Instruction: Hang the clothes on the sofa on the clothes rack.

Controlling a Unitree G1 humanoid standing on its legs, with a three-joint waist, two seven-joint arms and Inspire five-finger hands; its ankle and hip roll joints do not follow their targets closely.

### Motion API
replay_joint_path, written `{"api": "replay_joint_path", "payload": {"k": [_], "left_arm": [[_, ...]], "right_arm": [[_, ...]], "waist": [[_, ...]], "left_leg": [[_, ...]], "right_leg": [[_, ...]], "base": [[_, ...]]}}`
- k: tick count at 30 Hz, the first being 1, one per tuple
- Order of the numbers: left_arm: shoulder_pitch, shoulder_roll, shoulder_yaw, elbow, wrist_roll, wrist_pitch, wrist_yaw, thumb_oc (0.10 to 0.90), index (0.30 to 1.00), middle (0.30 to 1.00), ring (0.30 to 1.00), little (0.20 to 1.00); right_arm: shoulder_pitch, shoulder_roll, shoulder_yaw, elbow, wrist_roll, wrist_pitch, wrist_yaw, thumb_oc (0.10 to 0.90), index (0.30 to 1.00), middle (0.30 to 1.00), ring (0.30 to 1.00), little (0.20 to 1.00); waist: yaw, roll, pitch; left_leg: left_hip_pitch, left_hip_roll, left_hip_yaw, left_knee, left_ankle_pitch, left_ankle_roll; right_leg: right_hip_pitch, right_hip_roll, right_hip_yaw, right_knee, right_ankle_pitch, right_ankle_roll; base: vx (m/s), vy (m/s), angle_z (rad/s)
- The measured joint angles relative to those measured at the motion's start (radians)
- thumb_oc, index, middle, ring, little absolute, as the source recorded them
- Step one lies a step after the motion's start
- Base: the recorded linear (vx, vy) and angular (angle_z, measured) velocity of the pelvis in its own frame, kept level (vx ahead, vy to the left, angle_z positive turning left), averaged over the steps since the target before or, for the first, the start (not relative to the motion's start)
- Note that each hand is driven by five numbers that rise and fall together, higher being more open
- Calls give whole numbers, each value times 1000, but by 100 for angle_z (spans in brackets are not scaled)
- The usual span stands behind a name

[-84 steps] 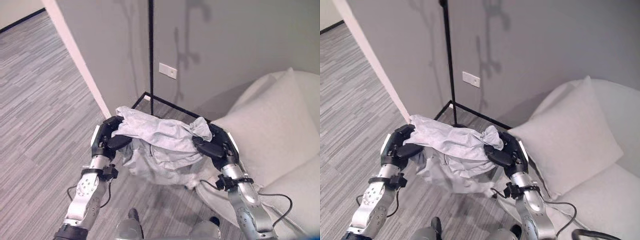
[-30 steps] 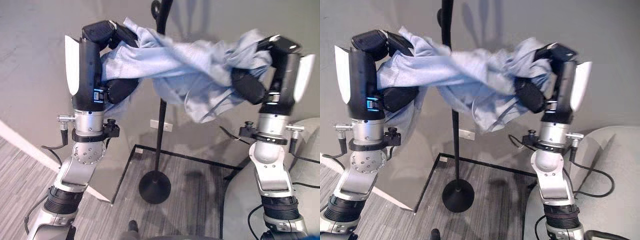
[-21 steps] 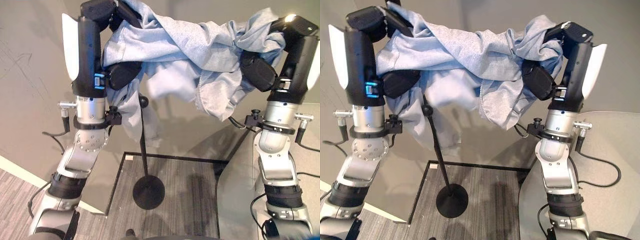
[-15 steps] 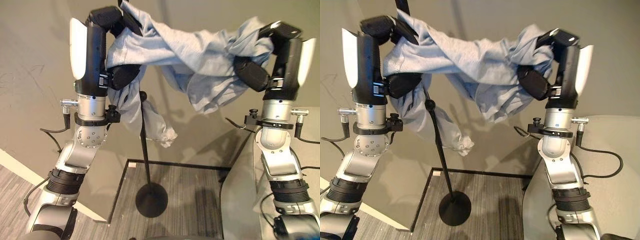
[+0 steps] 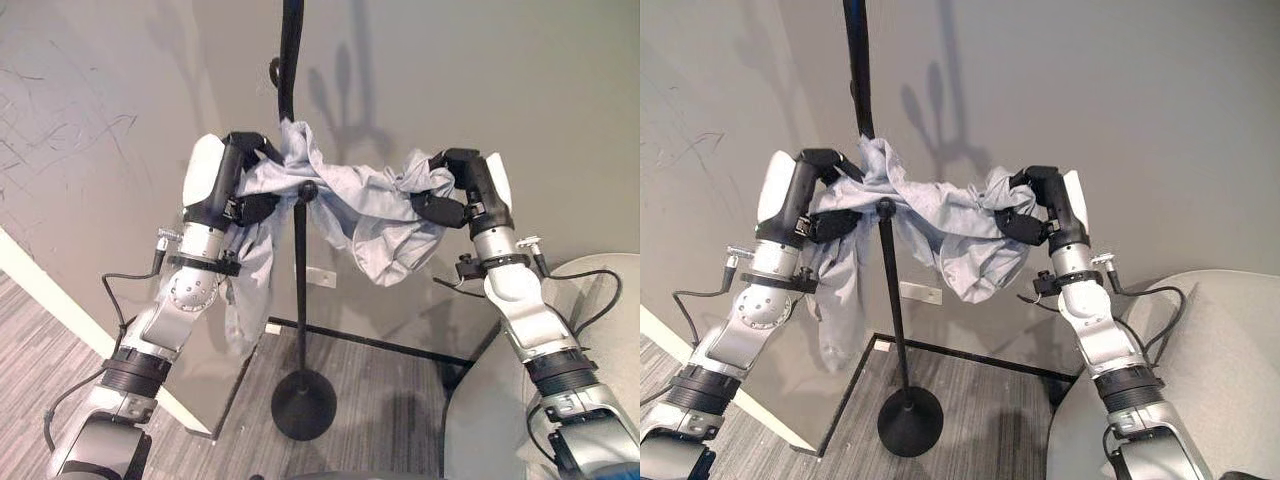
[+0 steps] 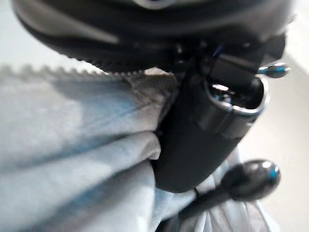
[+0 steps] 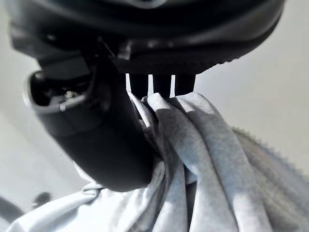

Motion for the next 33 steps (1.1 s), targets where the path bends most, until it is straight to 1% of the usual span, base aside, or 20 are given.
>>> {"api": "replay_joint_path", "payload": {"k": [1,2,4,6,7,9,10,11,12,13,15,17,18,20,22,26,27,28,29,33], "left_arm": [[7,-6,-3,-6,-30,0,-13,467,401,401,401,401],[15,-9,-3,-10,-39,2,-16,502,453,453,453,453],[29,-30,-3,-16,-76,2,-22,502,453,453,453,453],[29,-32,-3,-16,-77,9,-27,502,453,453,453,453],[29,-31,-3,-16,-77,11,-27,800,900,900,900,900],[93,-116,27,-31,-126,8,-34,800,900,900,900,900],[154,-190,32,-26,-194,9,-36,800,900,900,900,900],[191,-232,22,-13,-257,20,-47,800,900,900,900,900],[202,-253,16,-4,-297,24,-55,800,900,900,900,900],[220,-299,10,19,-370,27,-62,800,900,900,900,900],[223,-317,-2,55,-454,54,-65,800,900,900,900,900],[224,-328,-4,96,-506,91,-52,800,900,900,900,900],[225,-329,-5,103,-508,98,-50,800,900,900,900,900],[262,-330,-7,160,-546,165,-35,800,900,900,900,900],[290,-332,-8,180,-557,184,-32,800,900,900,900,900],[302,-341,-6,177,-579,183,-28,800,900,900,900,900],[305,-341,-2,177,-579,182,-24,800,900,900,900,900],[308,-341,1,177,-579,181,-21,800,900,900,900,900],[311,-343,6,177,-579,181,-21,800,900,900,900,900],[322,-345,20,174,-579,179,-14,800,900,900,900,900]], "right_arm": [[14,16,0,1,1,18,13,400,300,300,300,300],[23,28,0,1,1,24,17,400,300,300,300,300],[57,51,0,-2,1,25,21,400,300,300,300,300],[63,53,7,-1,1,37,34,400,300,300,300,300],[63,53,6,0,1,42,34,400,300,300,300,300],[128,136,-46,-7,1,27,25,400,300,300,300,300],[182,182,-44,-16,2,21,25,400,300,300,300,300],[210,192,-5,-5,13,34,39,400,300,300,300,300],[221,201,14,0,22,40,44,400,300,300,300,300],[241,223,33,1,35,51,52,400,300,300,300,300],[247,242,48,10,40,68,56,400,300,300,300,300],[247,242,49,9,40,69,49,400,300,300,300,300],[247,242,49,9,40,69,48,400,300,300,300,300],[253,244,49,-12,53,73,47,400,300,300,300,300],[254,244,49,-19,79,75,46,400,300,300,300,300],[265,245,53,-37,89,83,45,400,300,300,300,300],[273,245,55,-43,110,83,45,466,399,399,399,399],[280,245,55,-48,117,83,45,587,580,580,580,580],[284,245,56,-50,117,83,45,800,900,900,900,900],[290,245,56,-50,114,92,28,800,900,900,900,900]], "waist": [[0,0,0],[-1,0,0],[1,1,0],[0,1,0],[0,2,-1],[-1,2,-14],[-2,1,-20],[-3,1,-19],[-4,2,-17],[-2,3,-16],[-2,6,-17],[-3,6,-16],[-3,6,-16],[-8,8,-14],[-9,7,-10],[1,9,-9],[1,9,-9],[0,10,-9],[-1,10,-9],[-1,11,-10]], "left_leg": [[-3,0,-4,0,2,0],[-3,0,-5,0,2,1],[-3,0,-7,0,-1,5],[-3,0,-8,0,-1,6],[-3,0,-8,-1,-1,6],[-8,1,-7,-4,-4,5],[-2,0,-8,-4,-7,4],[-2,0,-9,-3,-7,5],[-4,2,-10,-3,-6,5],[-3,2,-10,-1,-5,6],[-4,2,-10,-1,-4,7],[-4,2,-10,-1,-4,7],[-4,2,-10,-1,-4,8],[-4,2,-10,-1,-4,7],[-4,2,-10,-1,-4,7],[-5,2,-10,-1,-4,7],[-5,2,-10,-1,-4,7],[-4,2,-10,-2,-5,7],[-4,2,-10,-2,-5,7],[-5,2,-10,-4,-5,7]], "right_leg": [[-1,0,-3,0,0,0],[-1,0,-4,0,0,0],[1,1,-7,0,0,0],[1,1,-8,0,0,0],[2,1,-8,0,0,0],[-7,0,-6,4,-4,-1],[-1,0,-5,1,-4,-1],[0,0,-8,1,-5,-3],[0,2,-9,1,-5,-3],[0,3,-9,1,-5,-3],[1,3,-10,1,-5,-3],[1,3,-10,1,-5,-3],[1,3,-10,1,-5,-3],[0,3,-9,1,-5,-3],[0,3,-9,1,-5,-3],[1,3,-12,1,-5,-4],[1,3,-13,1,-5,-4],[1,3,-13,1,-5,-4],[1,3,-13,1,-5,-4],[2,3,-12,1,-5,-4]], "base": [[2,6,6],[2,2,5],[0,0,3],[-16,-2,3],[0,0,0],[9,-15,-2],[-12,-32,-1],[0,0,0],[-13,-23,4],[-6,-8,3],[0,0,0],[0,0,0],[0,0,0],[0,0,0],[0,0,0],[0,0,0],[0,0,0],[0,0,0],[0,0,0],[0,0,0]]}}
